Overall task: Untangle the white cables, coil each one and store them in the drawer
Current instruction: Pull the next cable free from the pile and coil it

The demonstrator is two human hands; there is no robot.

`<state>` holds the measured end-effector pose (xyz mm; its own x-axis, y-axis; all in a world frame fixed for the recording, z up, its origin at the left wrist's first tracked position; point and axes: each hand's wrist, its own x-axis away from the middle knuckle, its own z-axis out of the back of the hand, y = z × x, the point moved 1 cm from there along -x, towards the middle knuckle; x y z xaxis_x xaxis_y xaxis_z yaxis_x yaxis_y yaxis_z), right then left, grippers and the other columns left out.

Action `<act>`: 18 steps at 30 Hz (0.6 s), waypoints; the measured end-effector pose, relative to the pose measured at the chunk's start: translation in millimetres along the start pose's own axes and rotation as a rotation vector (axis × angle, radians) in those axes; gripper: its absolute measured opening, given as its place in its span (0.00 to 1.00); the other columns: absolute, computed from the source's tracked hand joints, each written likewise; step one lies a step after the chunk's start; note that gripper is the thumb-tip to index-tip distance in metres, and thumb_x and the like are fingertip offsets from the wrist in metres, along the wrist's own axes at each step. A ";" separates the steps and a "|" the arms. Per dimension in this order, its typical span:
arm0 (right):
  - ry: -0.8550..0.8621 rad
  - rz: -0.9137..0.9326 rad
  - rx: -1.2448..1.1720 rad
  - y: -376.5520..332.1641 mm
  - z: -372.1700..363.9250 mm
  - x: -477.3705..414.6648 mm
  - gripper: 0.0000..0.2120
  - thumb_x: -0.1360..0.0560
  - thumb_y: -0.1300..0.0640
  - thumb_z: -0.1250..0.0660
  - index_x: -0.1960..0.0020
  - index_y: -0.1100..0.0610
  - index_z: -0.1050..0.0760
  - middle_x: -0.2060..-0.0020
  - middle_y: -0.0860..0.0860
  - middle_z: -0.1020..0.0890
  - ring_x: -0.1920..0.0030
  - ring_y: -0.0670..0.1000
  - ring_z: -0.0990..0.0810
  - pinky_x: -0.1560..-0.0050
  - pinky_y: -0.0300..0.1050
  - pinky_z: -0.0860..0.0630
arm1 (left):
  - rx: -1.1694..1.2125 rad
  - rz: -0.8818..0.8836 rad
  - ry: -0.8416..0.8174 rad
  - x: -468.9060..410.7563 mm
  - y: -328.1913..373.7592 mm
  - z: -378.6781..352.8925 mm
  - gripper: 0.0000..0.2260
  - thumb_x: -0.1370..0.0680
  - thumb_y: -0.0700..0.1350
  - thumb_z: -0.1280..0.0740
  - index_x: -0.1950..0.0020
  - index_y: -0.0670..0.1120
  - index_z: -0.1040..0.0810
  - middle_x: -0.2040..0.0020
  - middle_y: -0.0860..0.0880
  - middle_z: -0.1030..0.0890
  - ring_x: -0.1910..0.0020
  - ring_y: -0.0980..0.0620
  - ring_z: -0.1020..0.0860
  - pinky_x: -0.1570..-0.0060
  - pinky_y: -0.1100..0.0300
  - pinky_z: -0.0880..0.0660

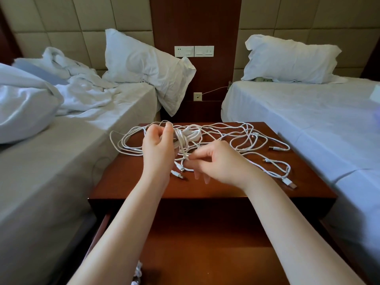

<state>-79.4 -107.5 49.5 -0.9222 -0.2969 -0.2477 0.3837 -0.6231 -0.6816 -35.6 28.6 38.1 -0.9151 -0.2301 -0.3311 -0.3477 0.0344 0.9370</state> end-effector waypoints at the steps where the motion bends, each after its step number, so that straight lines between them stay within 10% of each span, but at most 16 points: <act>1: 0.004 -0.007 -0.021 2.4 -1.8 -0.8 0.14 0.22 0.52 0.32 0.66 0.41 0.23 0.69 0.47 0.18 0.72 0.47 0.21 0.57 0.45 0.22 | 0.017 -0.022 -0.014 1.3 2.3 -1.0 0.14 0.19 0.48 0.38 0.64 0.46 0.34 0.66 0.45 0.28 0.65 0.46 0.27 0.66 0.52 0.28; 8: -0.002 -0.085 -0.187 32.1 8.3 3.7 0.17 0.21 0.48 0.37 0.64 0.56 0.23 0.76 0.49 0.29 0.73 0.47 0.32 0.66 0.39 0.33 | 0.084 -0.161 -0.274 11.4 20.4 -0.6 0.15 0.19 0.45 0.37 0.66 0.47 0.34 0.72 0.47 0.29 0.75 0.54 0.32 0.76 0.63 0.35; 18: 0.102 -0.038 -0.359 40.2 35.1 10.2 0.13 0.28 0.41 0.31 0.64 0.49 0.21 0.70 0.57 0.30 0.70 0.50 0.34 0.67 0.35 0.34 | -0.255 -0.241 -0.660 24.3 18.5 -5.6 0.13 0.20 0.44 0.36 0.64 0.45 0.32 0.72 0.50 0.31 0.73 0.56 0.34 0.73 0.67 0.36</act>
<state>-71.7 -161.1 43.7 -0.9425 -0.1939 -0.2722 0.3243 -0.3333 -0.8853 -63.2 18.2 48.0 -0.7798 0.4316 -0.4535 -0.5696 -0.1885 0.8000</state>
